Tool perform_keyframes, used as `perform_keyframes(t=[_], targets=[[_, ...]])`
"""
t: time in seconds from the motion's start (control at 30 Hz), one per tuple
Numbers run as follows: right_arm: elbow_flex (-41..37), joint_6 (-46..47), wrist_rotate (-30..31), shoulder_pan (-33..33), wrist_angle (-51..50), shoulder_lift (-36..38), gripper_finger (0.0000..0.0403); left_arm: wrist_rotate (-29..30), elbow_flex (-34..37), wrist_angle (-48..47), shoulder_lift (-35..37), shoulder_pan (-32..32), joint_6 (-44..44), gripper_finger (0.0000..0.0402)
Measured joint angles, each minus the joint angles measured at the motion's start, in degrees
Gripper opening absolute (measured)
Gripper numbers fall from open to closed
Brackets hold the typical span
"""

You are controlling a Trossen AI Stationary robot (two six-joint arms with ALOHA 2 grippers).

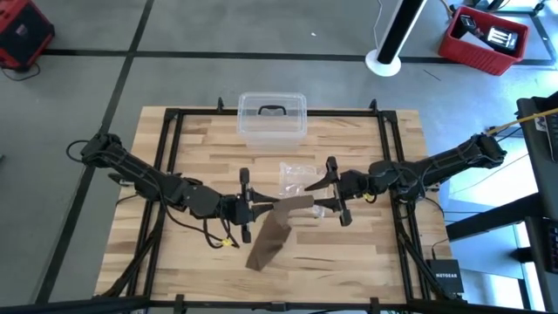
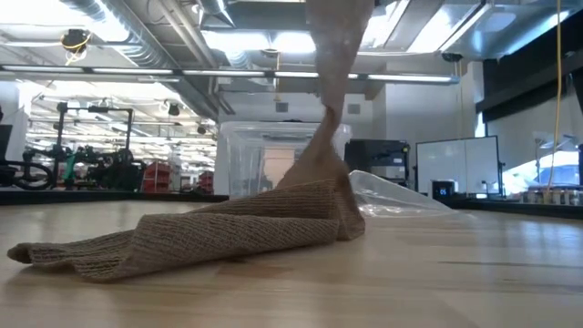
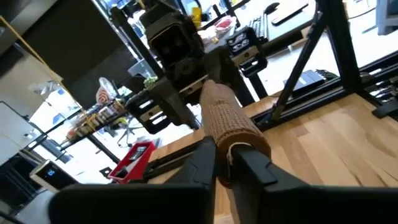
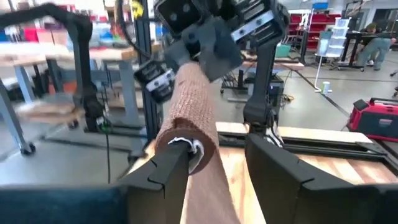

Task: Roll bandage
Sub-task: Roll the brown bandage

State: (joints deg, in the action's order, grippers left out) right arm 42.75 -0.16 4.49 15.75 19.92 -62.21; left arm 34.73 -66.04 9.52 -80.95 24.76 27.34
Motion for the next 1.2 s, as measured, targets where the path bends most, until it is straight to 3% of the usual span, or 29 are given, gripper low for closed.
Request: perform_keyframes(t=[0.17, 0.33, 0.47, 0.6, 0.67, 0.77, 0.9, 1.2], targets=[[5.93, -2.92, 3.28, 0.0, -18.63, 3.88, 0.0161, 2.63, 0.0, 1.61, -0.04, 1.9, 2.77, 0.0013], [13.46, -0.14, 6.43, -0.02, -38.81, 7.47, 0.0161, 4.88, -0.07, 4.36, 1.11, 3.08, 6.37, 0.0007], [14.98, 0.95, 7.22, -0.02, -45.61, 8.92, 0.0161, 5.41, -0.07, 8.77, 1.05, 2.95, 11.9, 0.0005], [11.32, -1.64, 7.53, -0.02, -40.81, 9.46, 0.0161, 4.88, -1.32, 16.95, 1.05, 1.72, 18.45, 0.0005], [9.13, -1.99, 7.19, -0.03, -34.24, 9.44, 0.0161, 4.39, -4.26, 16.22, 1.05, 1.01, 18.39, 0.0005], [6.92, -2.24, 4.5, -0.02, -26.96, 9.46, 0.0161, 4.08, -9.67, 8.85, 1.14, -0.07, 15.15, 0.0004], [5.96, -3.33, 2.95, -0.02, -25.23, 8.97, 0.0167, 0.34, -17.64, -1.41, 0.96, -0.9, 10.28, 0.0004], [10.64, -6.99, 6.79, -0.04, -27.05, 10.51, 0.0258, -14.95, -33.3, -12.59, 1.16, -3.13, 4.53, 0.0005]])
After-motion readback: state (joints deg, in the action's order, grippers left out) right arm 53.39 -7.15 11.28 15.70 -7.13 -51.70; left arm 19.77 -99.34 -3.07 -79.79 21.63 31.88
